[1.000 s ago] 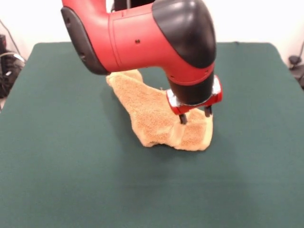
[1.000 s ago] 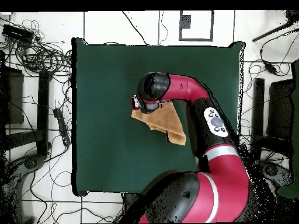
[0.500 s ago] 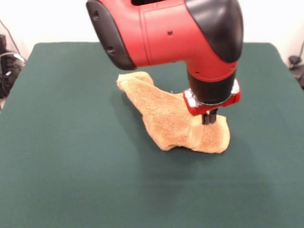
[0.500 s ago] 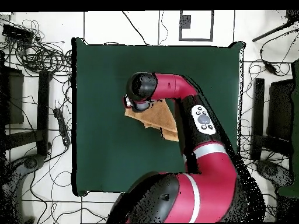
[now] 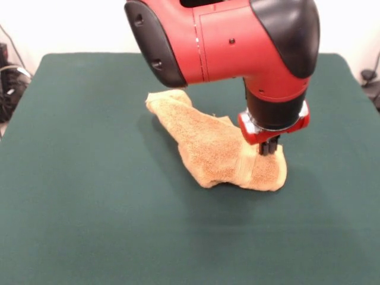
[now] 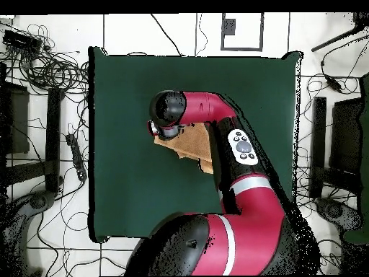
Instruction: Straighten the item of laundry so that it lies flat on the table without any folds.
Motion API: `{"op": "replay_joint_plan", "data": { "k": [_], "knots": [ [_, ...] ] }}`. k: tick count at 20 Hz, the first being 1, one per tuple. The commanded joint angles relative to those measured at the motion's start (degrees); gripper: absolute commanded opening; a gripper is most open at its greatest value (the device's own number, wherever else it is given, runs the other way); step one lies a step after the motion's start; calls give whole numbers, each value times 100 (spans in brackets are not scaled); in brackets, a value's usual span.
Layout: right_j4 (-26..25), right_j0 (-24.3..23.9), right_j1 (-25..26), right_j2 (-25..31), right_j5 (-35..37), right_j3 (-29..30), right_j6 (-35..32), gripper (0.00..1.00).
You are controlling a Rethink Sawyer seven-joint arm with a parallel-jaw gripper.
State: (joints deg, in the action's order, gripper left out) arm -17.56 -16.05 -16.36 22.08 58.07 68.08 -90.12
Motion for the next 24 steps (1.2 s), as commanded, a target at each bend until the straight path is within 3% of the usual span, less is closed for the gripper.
{"op": "replay_joint_plan", "data": {
  "k": [1,7,24],
  "knots": [
    [-18,251,215,62,-288,72,-381,0],
    [102,212,324,157,-150,-281,-306,0],
    [70,189,553,205,-340,-316,-219,0]
  ]
}}
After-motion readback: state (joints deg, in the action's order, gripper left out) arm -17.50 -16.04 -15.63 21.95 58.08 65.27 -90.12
